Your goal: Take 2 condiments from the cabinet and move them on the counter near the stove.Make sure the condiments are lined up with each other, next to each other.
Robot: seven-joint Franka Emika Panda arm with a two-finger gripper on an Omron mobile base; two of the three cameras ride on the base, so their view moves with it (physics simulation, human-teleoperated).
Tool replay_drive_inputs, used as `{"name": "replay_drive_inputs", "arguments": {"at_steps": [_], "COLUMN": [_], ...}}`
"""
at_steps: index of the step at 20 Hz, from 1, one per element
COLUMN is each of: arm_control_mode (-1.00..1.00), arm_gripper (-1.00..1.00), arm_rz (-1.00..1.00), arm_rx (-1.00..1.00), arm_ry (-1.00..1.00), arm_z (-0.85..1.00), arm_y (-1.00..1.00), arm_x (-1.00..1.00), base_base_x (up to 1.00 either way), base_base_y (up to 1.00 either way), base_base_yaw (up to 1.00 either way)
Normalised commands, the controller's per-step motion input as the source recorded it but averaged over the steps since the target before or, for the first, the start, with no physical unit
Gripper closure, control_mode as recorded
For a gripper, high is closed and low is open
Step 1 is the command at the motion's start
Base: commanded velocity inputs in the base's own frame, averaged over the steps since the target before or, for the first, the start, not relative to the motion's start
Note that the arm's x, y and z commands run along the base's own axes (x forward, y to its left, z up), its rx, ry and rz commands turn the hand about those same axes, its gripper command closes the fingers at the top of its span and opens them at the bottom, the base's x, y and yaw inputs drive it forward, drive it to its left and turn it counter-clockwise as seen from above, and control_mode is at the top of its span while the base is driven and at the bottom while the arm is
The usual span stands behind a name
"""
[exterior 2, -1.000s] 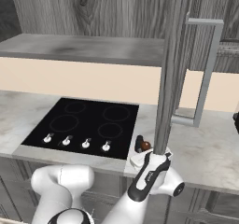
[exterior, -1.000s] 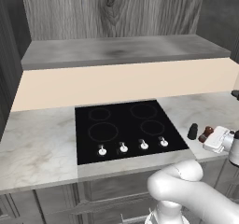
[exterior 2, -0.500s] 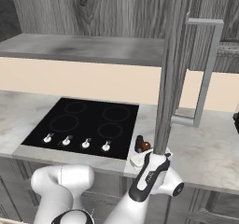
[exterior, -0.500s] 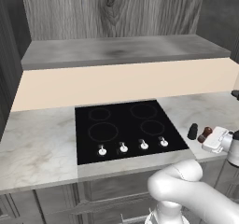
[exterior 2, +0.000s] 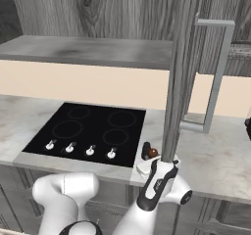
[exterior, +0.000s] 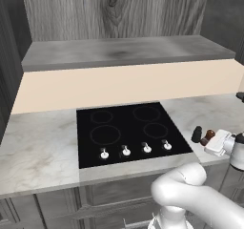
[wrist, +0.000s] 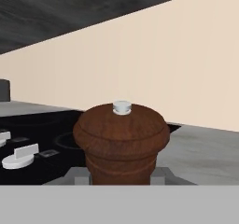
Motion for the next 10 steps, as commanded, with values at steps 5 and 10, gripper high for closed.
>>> {"name": "replay_drive_inputs", "arguments": {"at_steps": [5,10], "arm_control_mode": [-1.0,-1.0], "arm_gripper": [1.0,1.0], "arm_rz": [0.0,0.0], "arm_rx": [0.0,0.0], "arm_ry": [0.0,0.0], "arm_z": [-0.08,-0.08], "arm_y": [0.0,0.0], "arm_x": [0.09,0.08], "base_base_x": [0.0,0.0], "base_base_y": [0.0,0.0], "base_base_yaw": [0.0,0.0]}}
